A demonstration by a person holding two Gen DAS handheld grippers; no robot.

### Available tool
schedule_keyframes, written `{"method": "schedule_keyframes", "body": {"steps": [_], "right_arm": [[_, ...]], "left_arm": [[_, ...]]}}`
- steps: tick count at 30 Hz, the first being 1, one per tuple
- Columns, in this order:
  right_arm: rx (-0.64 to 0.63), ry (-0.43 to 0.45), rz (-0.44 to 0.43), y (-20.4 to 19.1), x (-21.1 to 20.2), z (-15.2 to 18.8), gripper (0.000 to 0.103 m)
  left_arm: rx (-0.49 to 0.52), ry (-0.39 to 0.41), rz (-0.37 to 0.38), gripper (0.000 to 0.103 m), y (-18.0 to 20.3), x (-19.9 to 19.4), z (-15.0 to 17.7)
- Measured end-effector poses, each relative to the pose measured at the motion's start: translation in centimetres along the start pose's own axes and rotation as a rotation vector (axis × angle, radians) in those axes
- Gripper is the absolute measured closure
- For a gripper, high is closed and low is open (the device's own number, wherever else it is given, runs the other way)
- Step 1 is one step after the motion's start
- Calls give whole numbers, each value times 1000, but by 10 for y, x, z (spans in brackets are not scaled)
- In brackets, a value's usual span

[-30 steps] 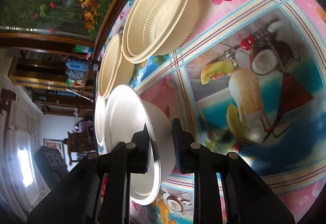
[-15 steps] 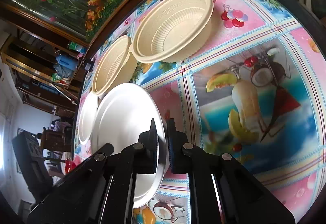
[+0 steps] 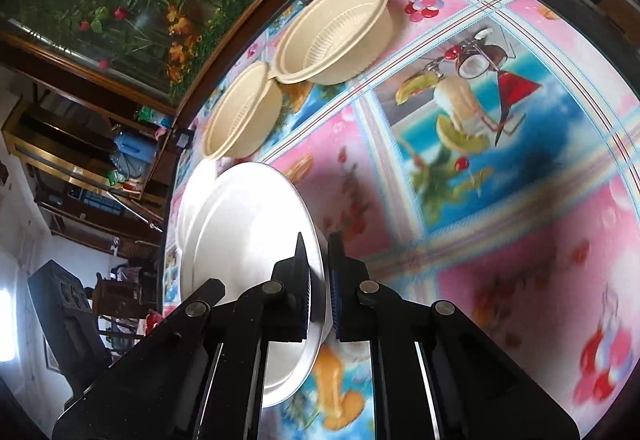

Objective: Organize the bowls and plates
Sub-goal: 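Lift and carry the large white bowl with both grippers to the red plates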

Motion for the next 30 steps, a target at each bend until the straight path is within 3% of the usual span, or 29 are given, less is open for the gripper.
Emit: {"method": "schedule_keyframes", "body": {"steps": [13, 30], "right_arm": [[-143, 28, -24, -87, -14, 48, 96], [-291, -79, -107, -177, 37, 101, 95]], "left_arm": [[-83, 124, 20, 94, -68, -70, 8], [-212, 207, -85, 94, -163, -113, 22]]}}
Point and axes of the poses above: each gripper's, at about its wrist camera, not at the fingertips, and x roughly the way its jaws point, y to its right, z to its underside, the point moved 3 cm from there along x, roughly the way its jaws point, and after that the axes turned 4 degrees about y, right-handed, at the moved point
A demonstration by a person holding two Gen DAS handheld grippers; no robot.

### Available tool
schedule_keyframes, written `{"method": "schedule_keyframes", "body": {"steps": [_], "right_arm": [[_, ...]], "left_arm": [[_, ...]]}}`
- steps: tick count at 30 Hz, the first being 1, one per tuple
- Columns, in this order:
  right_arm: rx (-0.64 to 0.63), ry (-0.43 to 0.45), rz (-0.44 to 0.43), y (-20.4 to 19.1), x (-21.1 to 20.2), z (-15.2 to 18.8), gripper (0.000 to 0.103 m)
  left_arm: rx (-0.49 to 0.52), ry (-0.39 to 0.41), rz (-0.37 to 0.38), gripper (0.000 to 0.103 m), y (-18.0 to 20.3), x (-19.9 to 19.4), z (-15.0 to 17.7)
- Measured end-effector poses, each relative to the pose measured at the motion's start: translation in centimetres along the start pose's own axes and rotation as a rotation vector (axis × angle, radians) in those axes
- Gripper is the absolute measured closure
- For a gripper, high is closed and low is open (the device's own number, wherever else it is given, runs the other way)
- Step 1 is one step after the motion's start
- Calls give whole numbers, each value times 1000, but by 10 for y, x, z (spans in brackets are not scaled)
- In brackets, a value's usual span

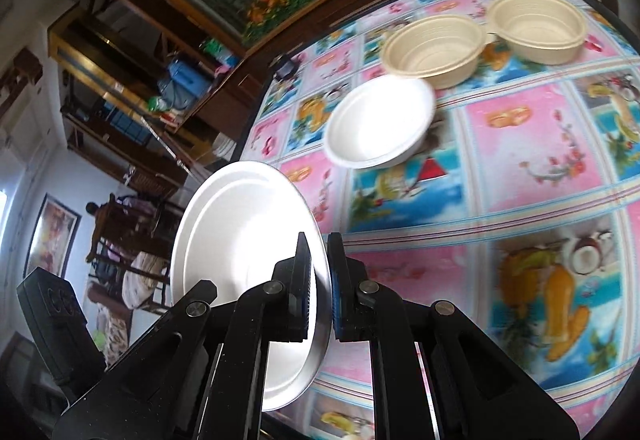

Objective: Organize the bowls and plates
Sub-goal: 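Lift and carry the large white bowl with both grippers to the red plates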

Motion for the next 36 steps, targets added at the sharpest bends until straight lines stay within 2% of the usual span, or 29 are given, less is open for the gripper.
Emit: {"method": "schedule_keyframes", "body": {"steps": [22, 28, 36], "right_arm": [[-161, -166, -123, -107, 82, 33, 95], [-189, -200, -145, -135, 98, 36, 95], [-248, -230, -183, -180, 107, 41, 95]], "left_arm": [[-136, 53, -175, 94, -110, -37, -13], [-144, 44, -212, 94, -130, -47, -23], [-80, 68, -296, 94, -148, -73, -51]]}}
Point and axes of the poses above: each gripper's, at about its wrist camera, not at the fingertips, and x roughly the way its jaws point, y to its right, z to its underside, the point moved 3 cm from there along x, roughly the way its jaws point, and after that the axes turned 4 degrees about y, right-handed, at the moved point
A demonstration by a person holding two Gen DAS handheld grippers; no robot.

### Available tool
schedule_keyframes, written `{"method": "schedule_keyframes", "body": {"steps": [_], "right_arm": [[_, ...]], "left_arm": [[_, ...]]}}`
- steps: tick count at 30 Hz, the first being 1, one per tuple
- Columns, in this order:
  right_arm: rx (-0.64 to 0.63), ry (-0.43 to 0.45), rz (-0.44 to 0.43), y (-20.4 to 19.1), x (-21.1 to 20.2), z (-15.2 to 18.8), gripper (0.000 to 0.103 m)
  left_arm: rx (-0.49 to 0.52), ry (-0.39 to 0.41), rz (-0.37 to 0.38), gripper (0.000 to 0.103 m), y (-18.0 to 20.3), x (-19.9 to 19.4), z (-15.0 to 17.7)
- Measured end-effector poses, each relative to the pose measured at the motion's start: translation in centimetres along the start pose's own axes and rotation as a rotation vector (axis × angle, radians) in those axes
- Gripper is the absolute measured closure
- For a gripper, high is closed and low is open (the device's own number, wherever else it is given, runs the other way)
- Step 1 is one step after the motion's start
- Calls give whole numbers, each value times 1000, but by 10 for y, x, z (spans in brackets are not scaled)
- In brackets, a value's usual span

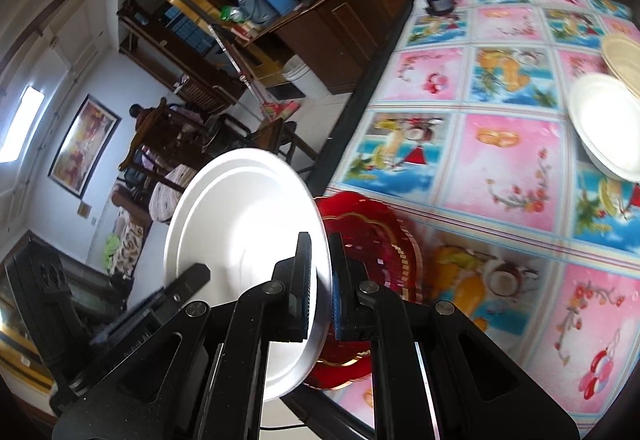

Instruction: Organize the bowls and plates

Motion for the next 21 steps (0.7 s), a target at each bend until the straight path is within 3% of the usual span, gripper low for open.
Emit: {"method": "schedule_keyframes", "body": {"steps": [5, 13, 21], "right_arm": [[-1, -23, -7, -6, 12, 2, 95], [46, -99, 54, 26, 46, 22, 95], [54, -145, 95, 42, 75, 36, 95]], "left_arm": [[3, -15, -13, 94, -7, 10, 3], [-19, -154, -14, 94, -17, 62, 38], [-43, -226, -15, 93, -27, 86, 55]]}}
Point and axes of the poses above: each gripper's, at about its wrist camera, not at the fingertips, and x roughly the way its jaws point, y to its right, z to its underside, the point moved 3 cm from there along x, roughly the way its jaws point, and after that the axes turned 4 degrees about y, right-handed, at the moved point
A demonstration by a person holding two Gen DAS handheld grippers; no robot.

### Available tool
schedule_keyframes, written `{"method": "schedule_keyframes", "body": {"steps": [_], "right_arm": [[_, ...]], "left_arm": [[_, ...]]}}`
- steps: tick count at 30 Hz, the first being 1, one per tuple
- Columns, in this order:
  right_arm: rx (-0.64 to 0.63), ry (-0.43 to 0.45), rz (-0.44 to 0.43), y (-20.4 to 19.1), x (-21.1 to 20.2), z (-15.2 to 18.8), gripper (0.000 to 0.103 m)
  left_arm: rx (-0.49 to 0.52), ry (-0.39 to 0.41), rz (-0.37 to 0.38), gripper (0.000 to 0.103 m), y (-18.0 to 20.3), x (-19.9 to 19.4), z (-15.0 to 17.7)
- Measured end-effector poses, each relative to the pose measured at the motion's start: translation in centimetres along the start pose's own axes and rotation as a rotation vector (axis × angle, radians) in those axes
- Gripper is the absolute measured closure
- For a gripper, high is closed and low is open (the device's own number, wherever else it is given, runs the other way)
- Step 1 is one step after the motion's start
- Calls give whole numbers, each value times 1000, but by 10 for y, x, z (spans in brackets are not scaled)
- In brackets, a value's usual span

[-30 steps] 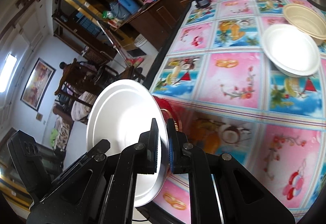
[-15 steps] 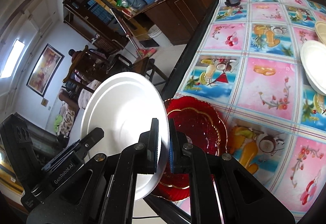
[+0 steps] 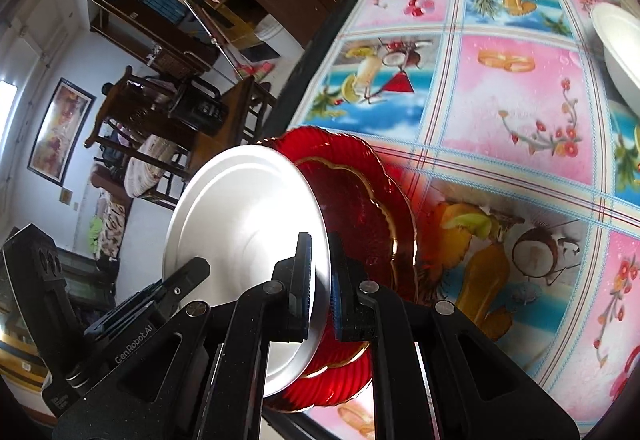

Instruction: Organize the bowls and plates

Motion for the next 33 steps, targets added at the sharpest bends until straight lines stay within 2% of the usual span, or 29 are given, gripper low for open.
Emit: {"method": "schedule_keyframes", "body": {"steps": [17, 19, 21, 24, 27, 29, 30, 33], "right_arm": [[3, 2, 8, 9, 6, 8, 95], [-22, 13, 18, 7, 5, 9, 95], [-50, 19, 24, 5, 5, 10, 95], [-89, 30, 39, 2, 4, 10, 95], [-106, 38, 46, 3, 1, 10, 94], [-115, 42, 53, 4, -1, 10, 89], [-116, 47, 54, 5, -3, 9, 87], [-117, 65, 32, 7, -10, 9, 82]], "left_arm": [[29, -8, -34, 91, 3, 3, 4], [37, 1, -55, 86, 3, 2, 5], [47, 9, -64, 70, 3, 0, 6], [59, 24, -55, 52, 4, -3, 6], [69, 42, -48, 47, 6, -10, 5], [81, 64, -61, 45, 7, -15, 5], [86, 70, -75, 38, 6, -16, 5], [90, 93, -96, 31, 2, -22, 8]]}}
Point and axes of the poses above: each gripper's, at about its wrist camera, not at the fingertips, and x roughly the way its jaws point, y to its right, z to its underside, the point moved 3 cm from there along x, roughly the way its jaws point, and after that the axes turned 4 degrees about y, right-handed, at the moved point
